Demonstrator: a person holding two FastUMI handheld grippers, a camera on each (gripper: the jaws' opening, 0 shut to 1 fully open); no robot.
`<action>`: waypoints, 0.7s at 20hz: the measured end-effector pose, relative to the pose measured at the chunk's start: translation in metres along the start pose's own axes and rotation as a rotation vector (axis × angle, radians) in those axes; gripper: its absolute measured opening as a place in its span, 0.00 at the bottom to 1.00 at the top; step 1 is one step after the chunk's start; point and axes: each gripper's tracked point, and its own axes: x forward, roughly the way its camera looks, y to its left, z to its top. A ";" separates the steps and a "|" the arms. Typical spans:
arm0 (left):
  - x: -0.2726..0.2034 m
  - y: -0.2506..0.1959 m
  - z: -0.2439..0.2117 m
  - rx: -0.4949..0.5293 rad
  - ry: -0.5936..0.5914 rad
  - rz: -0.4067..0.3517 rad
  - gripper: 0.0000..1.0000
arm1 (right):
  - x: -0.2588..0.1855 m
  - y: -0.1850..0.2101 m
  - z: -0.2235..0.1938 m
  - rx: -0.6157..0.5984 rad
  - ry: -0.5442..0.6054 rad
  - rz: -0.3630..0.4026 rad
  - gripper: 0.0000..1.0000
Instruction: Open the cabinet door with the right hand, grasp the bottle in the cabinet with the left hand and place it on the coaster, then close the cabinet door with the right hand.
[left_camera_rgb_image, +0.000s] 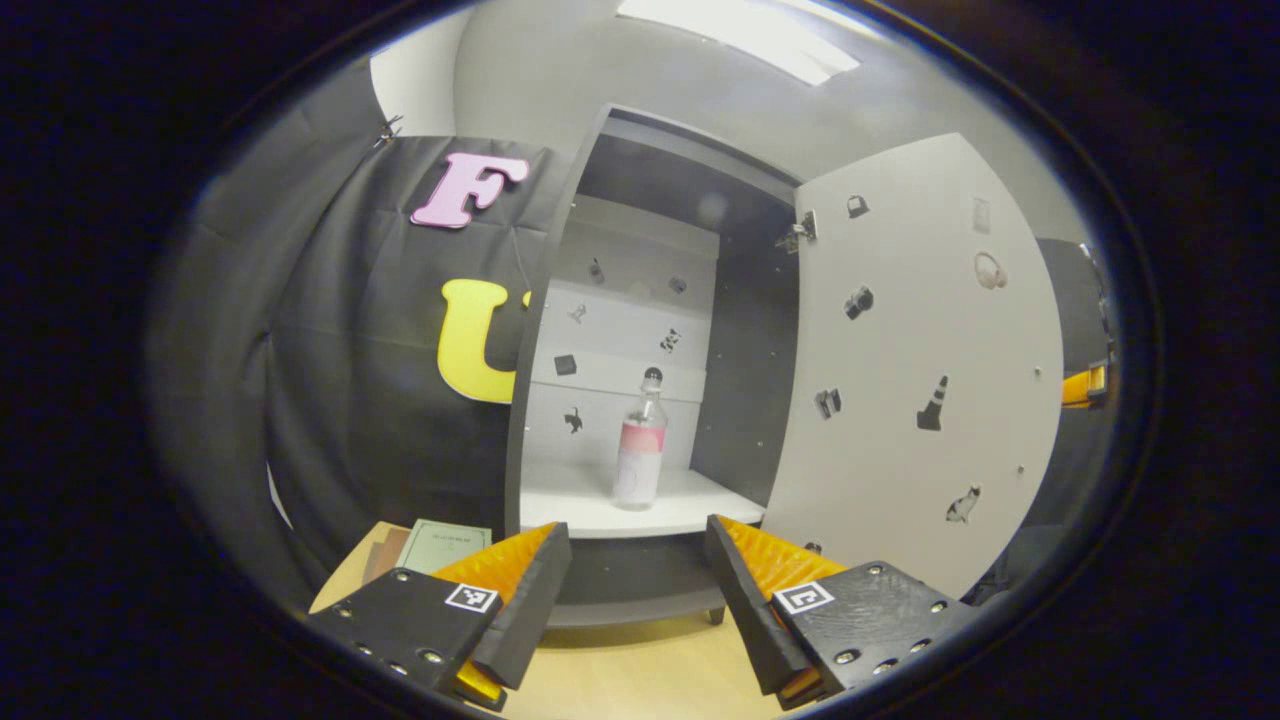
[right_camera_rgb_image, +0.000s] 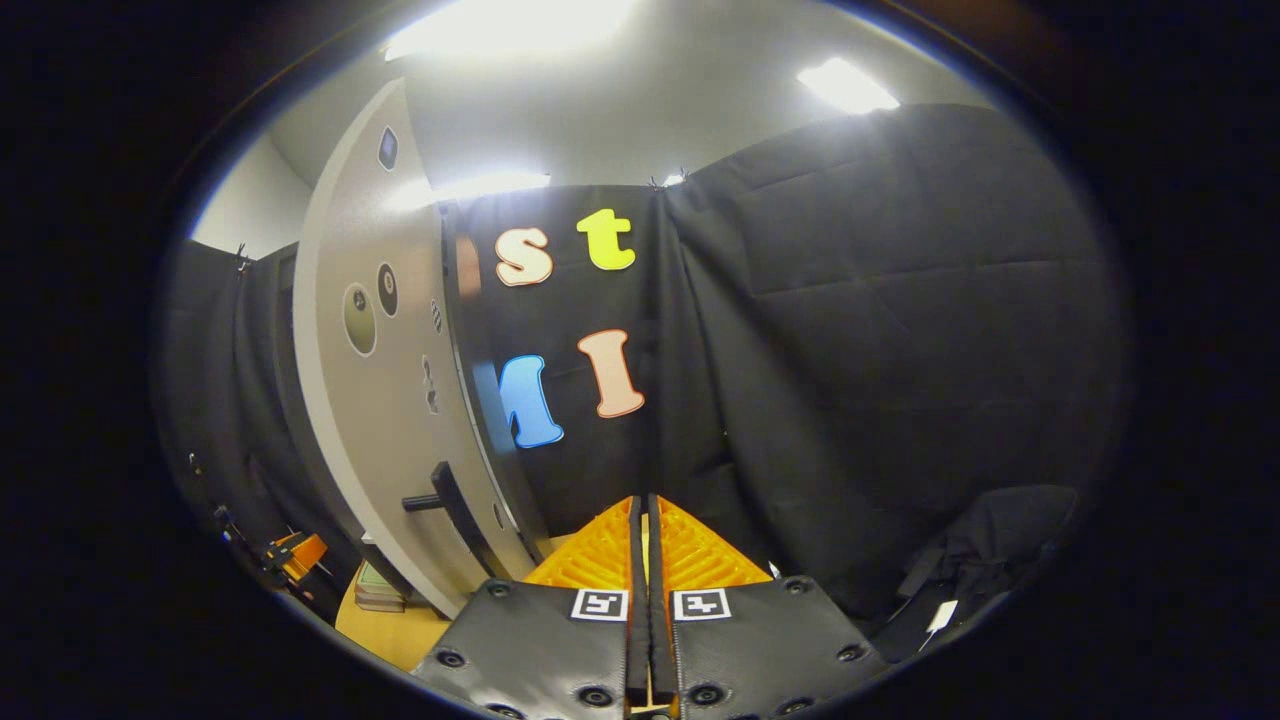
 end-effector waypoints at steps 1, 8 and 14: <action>0.013 -0.002 0.009 -0.004 -0.008 -0.007 0.84 | 0.008 -0.003 -0.002 0.005 0.014 0.005 0.02; 0.105 -0.003 0.071 -0.003 -0.060 -0.015 0.84 | 0.071 -0.011 -0.004 -0.014 0.027 0.035 0.11; 0.183 -0.021 0.085 0.030 -0.079 -0.058 0.82 | 0.119 -0.029 -0.013 -0.052 0.078 0.020 0.27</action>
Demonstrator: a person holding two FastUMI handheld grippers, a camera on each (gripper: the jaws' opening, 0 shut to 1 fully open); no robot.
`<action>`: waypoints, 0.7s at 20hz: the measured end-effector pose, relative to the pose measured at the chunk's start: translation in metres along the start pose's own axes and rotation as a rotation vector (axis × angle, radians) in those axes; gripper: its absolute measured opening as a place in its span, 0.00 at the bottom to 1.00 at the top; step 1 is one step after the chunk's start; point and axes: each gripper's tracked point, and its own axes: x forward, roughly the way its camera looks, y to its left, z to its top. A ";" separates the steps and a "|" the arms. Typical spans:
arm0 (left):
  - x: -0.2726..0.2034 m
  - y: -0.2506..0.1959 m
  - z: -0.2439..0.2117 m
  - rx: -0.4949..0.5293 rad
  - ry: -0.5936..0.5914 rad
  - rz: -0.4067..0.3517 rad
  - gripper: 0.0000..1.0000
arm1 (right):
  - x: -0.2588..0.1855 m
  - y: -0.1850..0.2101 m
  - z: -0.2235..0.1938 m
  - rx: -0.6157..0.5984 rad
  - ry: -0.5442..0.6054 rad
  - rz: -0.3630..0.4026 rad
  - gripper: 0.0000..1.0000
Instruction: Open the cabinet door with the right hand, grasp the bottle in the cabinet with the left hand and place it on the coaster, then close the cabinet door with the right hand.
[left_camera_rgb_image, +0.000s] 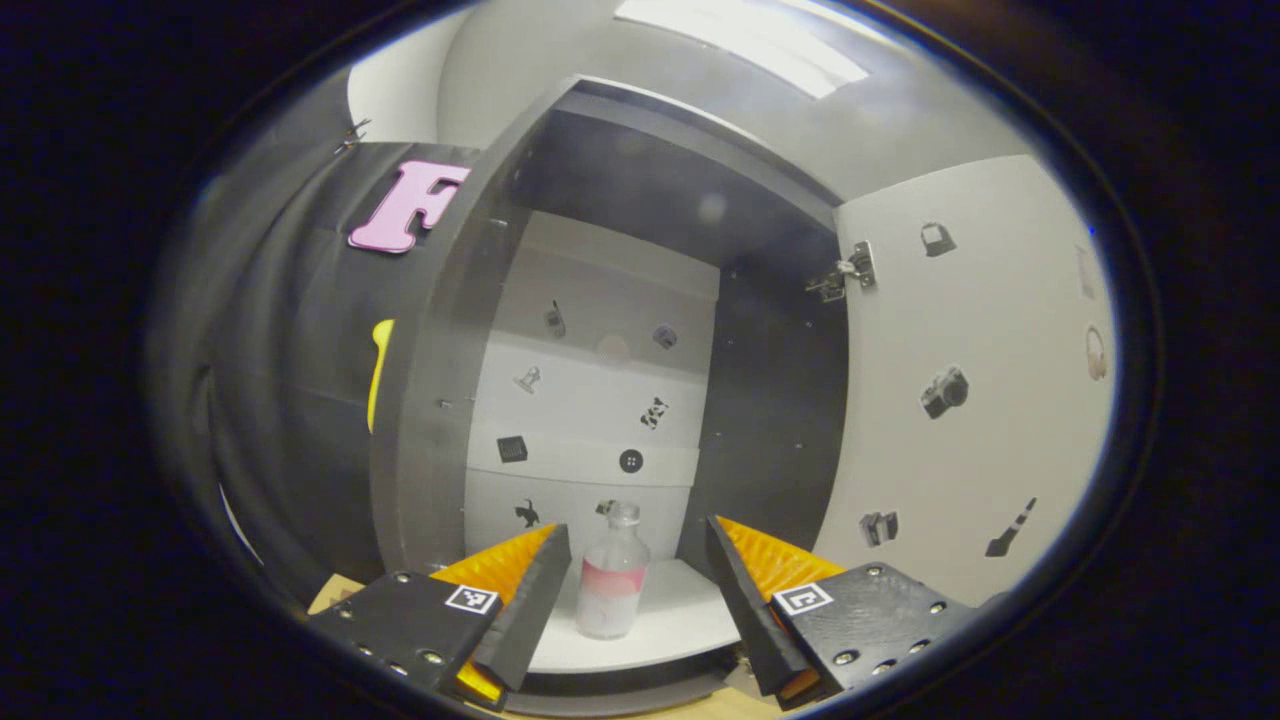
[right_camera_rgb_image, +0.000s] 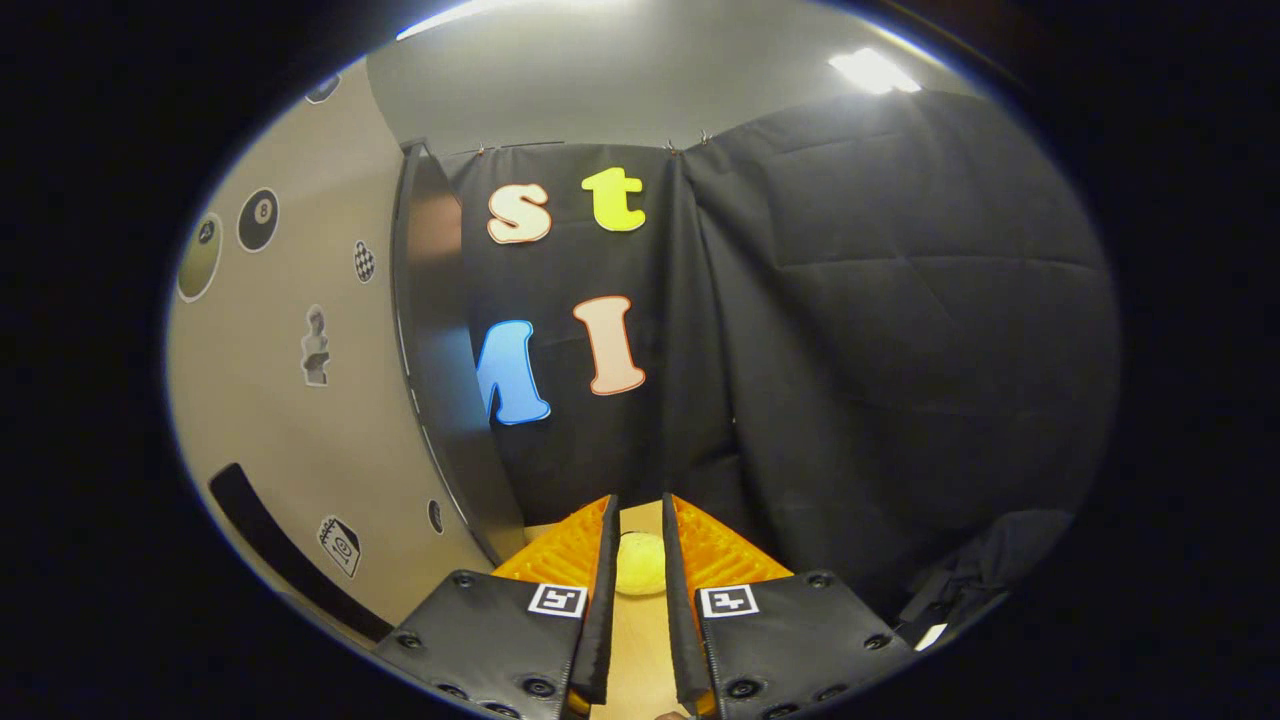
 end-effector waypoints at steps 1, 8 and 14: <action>0.013 -0.002 -0.005 0.012 0.004 -0.003 0.84 | 0.005 -0.005 -0.001 0.010 0.005 -0.006 0.39; 0.070 0.009 -0.045 0.051 0.077 0.016 0.84 | 0.030 -0.020 -0.006 0.009 0.021 -0.037 0.81; 0.097 0.014 -0.071 0.048 0.134 -0.015 0.86 | 0.043 -0.024 -0.015 -0.013 0.054 -0.046 0.88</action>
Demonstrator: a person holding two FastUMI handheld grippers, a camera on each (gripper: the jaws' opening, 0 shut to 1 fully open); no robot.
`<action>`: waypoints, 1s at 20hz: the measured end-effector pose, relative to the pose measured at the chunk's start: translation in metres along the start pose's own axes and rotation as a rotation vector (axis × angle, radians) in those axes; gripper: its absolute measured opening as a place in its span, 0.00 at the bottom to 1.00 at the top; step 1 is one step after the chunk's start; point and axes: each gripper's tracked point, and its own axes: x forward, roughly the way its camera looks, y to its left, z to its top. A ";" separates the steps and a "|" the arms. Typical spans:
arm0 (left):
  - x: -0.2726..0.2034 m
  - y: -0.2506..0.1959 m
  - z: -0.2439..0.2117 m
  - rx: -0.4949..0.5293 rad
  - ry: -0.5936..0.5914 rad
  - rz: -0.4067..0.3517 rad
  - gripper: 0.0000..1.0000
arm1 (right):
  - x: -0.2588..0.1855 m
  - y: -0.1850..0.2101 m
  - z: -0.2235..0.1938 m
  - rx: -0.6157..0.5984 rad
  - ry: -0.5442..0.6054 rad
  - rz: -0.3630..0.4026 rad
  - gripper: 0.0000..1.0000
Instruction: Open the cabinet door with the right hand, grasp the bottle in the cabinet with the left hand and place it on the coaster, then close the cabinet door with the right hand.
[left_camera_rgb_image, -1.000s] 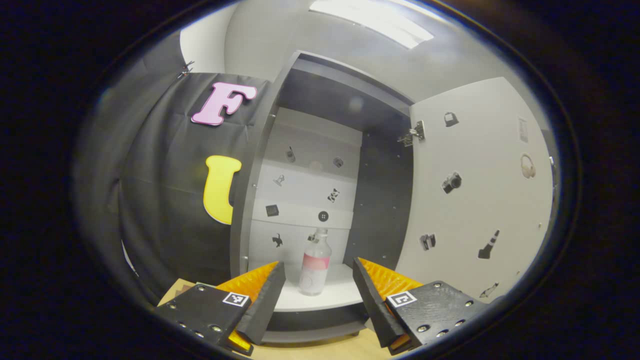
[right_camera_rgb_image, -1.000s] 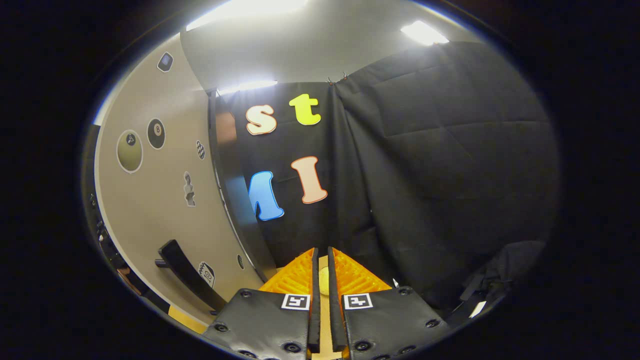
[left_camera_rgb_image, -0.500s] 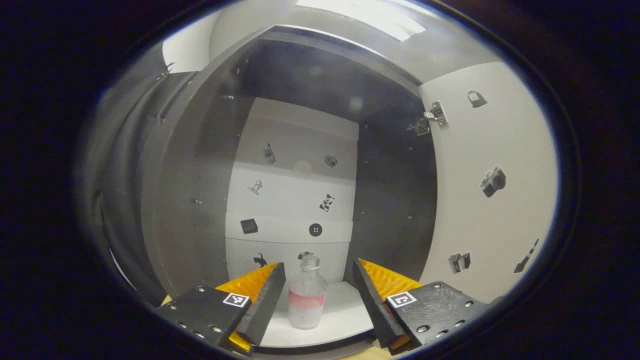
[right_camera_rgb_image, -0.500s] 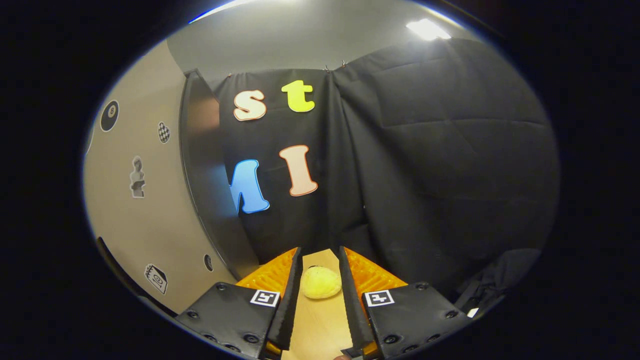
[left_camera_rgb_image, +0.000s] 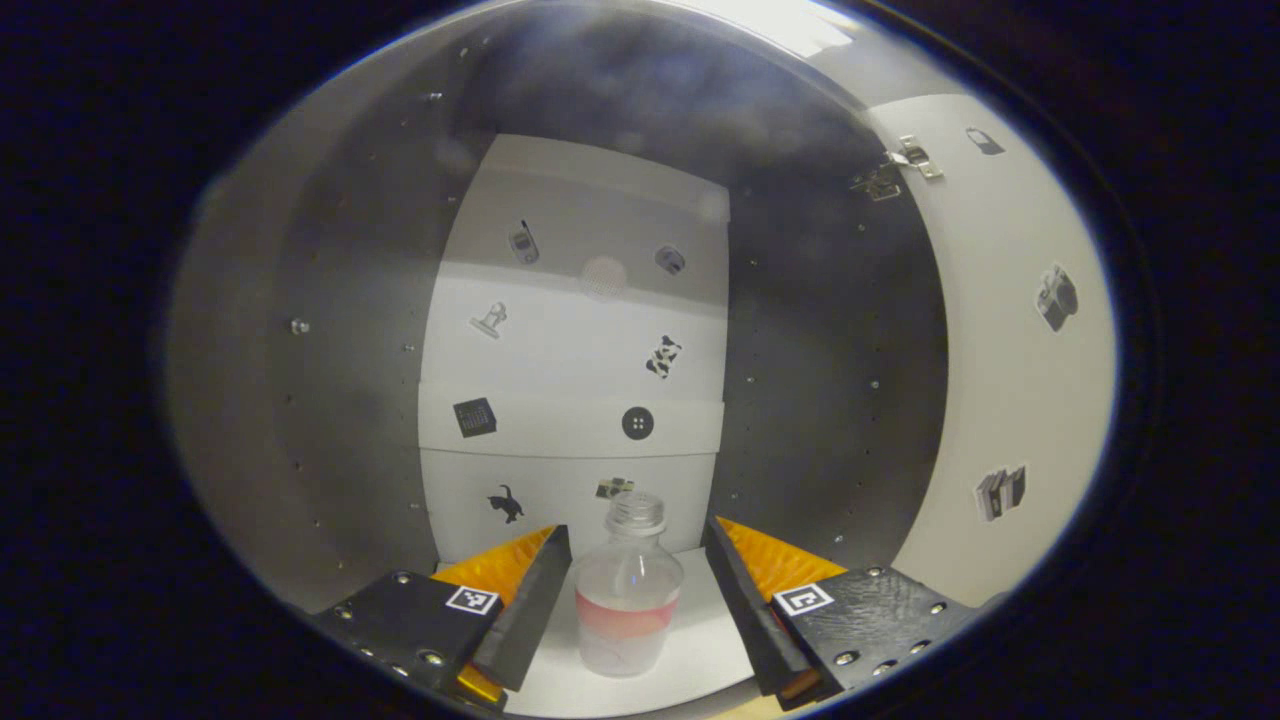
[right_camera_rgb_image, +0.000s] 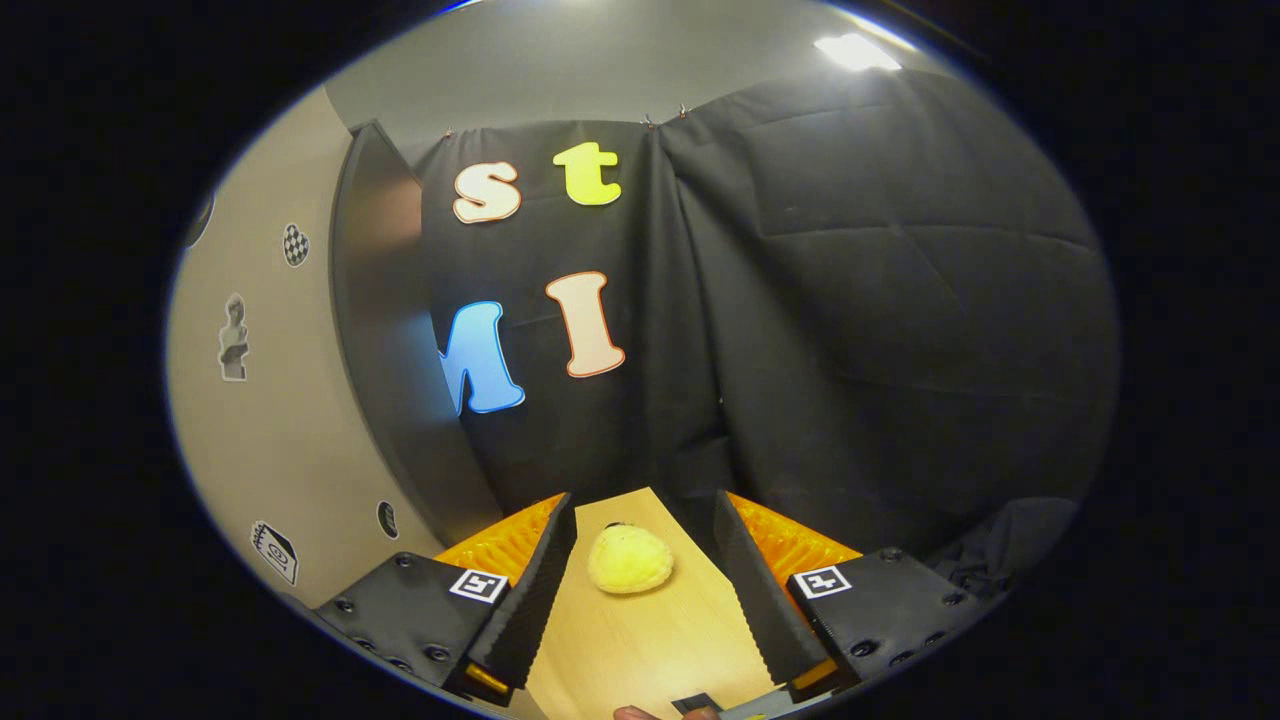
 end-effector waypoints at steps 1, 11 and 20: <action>0.003 -0.002 -0.003 0.009 0.013 -0.002 0.82 | 0.001 0.000 -0.001 -0.015 0.001 -0.004 0.88; 0.022 -0.002 -0.036 0.015 0.086 -0.006 0.84 | 0.009 -0.008 -0.007 -0.053 0.008 -0.035 0.88; 0.017 -0.001 -0.045 -0.012 0.104 0.014 0.73 | 0.019 -0.008 -0.007 -0.053 0.010 -0.009 0.88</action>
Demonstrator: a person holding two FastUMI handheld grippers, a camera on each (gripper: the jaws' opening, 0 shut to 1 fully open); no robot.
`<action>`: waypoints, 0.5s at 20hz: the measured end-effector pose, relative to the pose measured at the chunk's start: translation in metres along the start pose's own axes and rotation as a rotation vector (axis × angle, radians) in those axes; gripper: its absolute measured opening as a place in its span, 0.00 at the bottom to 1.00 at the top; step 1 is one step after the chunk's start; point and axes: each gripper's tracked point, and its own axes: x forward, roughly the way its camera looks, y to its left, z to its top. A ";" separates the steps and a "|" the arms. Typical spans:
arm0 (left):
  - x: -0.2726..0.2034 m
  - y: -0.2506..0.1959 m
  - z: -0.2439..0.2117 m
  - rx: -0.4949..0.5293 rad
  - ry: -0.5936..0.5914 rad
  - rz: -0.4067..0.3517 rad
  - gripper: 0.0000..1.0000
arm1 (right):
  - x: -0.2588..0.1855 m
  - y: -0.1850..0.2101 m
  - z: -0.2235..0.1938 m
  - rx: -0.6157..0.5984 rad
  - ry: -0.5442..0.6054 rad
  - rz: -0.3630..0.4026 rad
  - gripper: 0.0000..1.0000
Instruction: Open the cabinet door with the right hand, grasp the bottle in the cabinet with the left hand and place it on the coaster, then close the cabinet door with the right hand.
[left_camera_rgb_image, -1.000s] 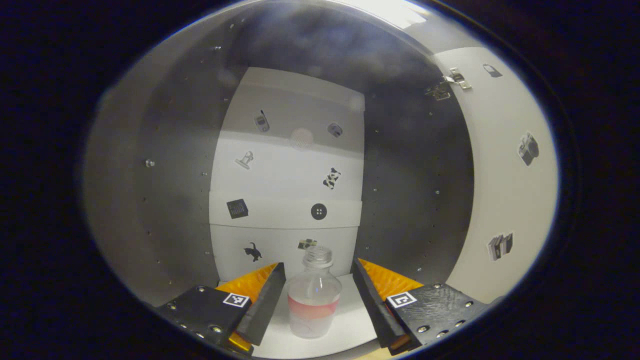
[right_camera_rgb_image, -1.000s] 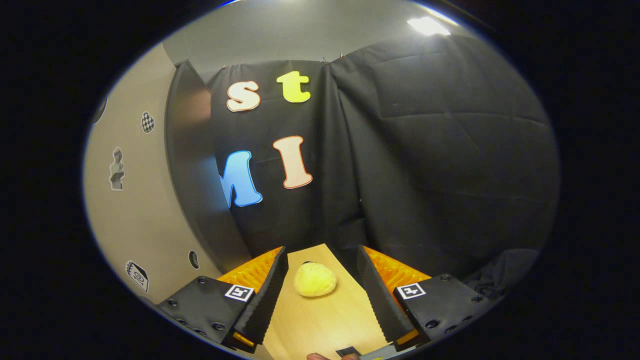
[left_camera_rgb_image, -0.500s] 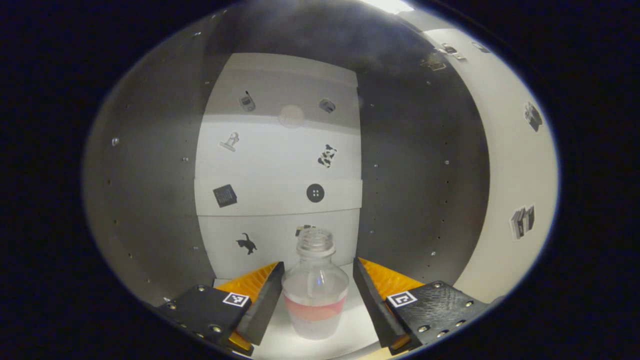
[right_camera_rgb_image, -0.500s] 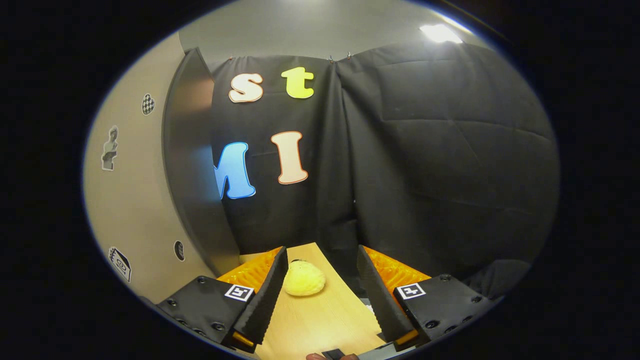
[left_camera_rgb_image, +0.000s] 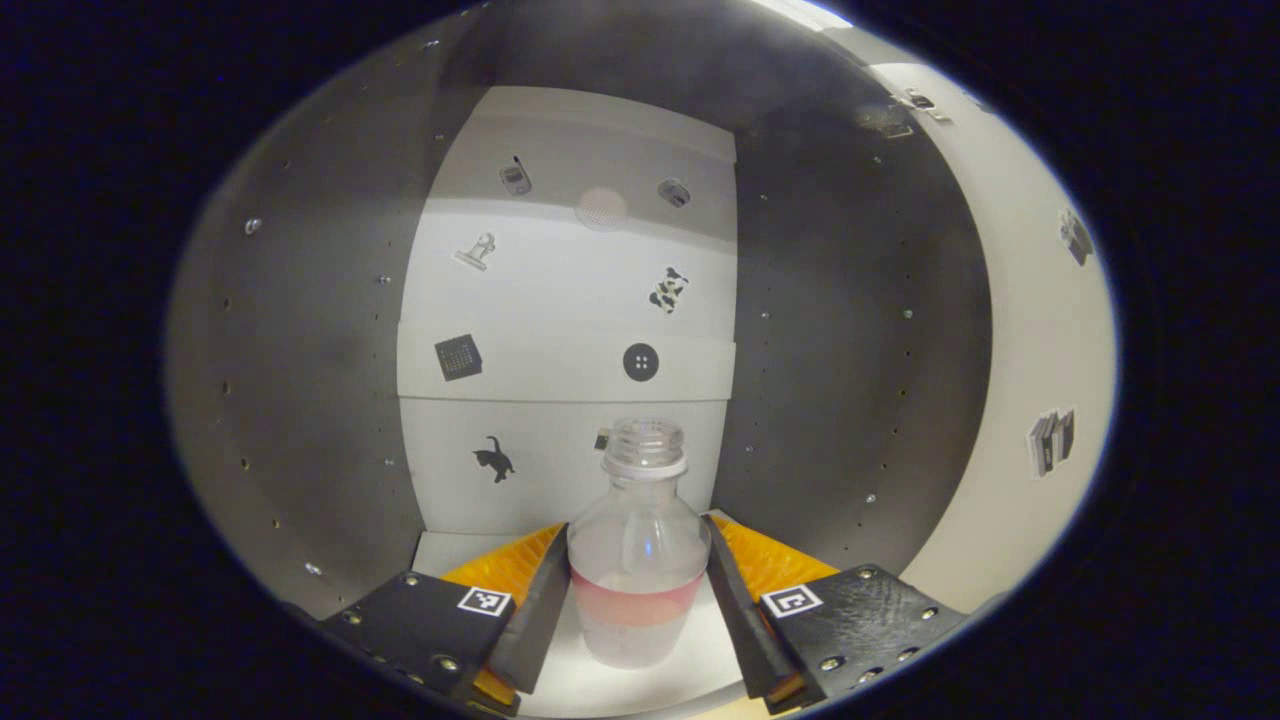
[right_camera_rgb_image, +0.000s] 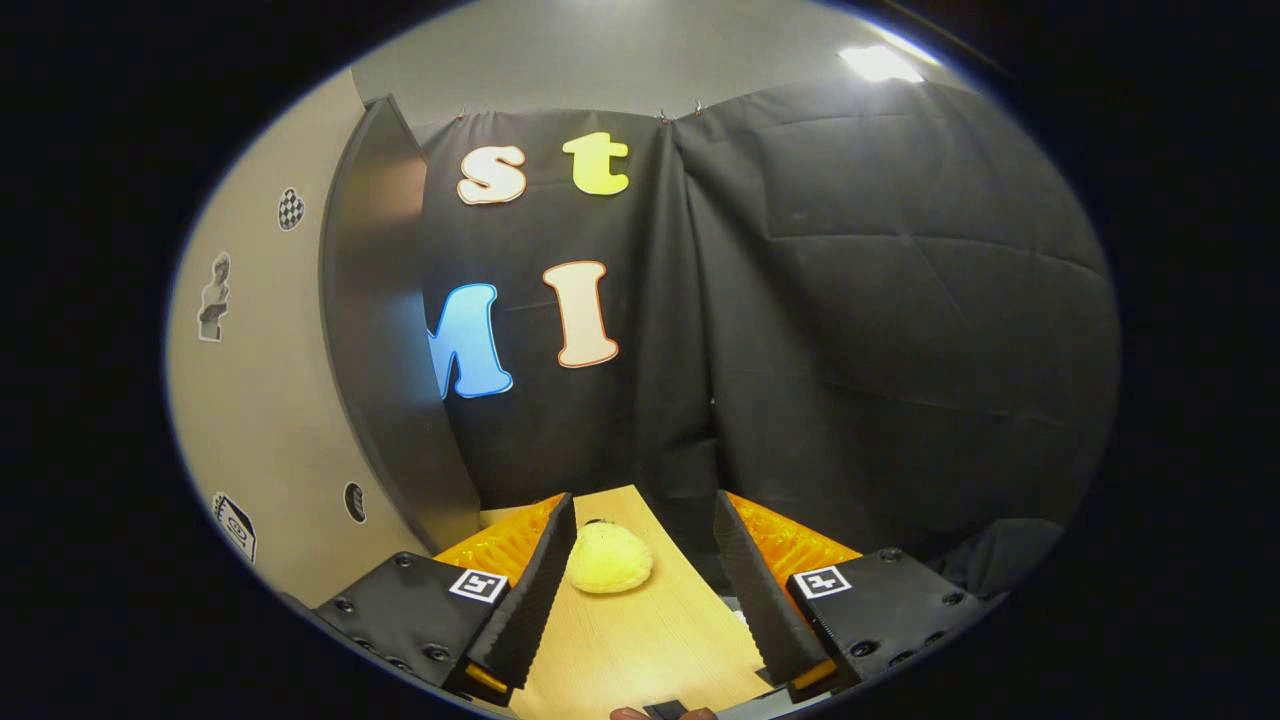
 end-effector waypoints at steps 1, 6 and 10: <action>-0.003 -0.001 0.000 0.000 -0.001 0.005 0.73 | 0.002 0.000 0.000 -0.004 0.000 0.006 0.88; -0.020 -0.010 0.007 0.010 -0.023 0.021 0.73 | 0.015 0.002 -0.001 -0.011 -0.003 0.043 0.88; -0.043 -0.014 0.014 0.019 -0.043 0.043 0.73 | 0.024 -0.006 0.014 -0.016 -0.062 0.057 0.88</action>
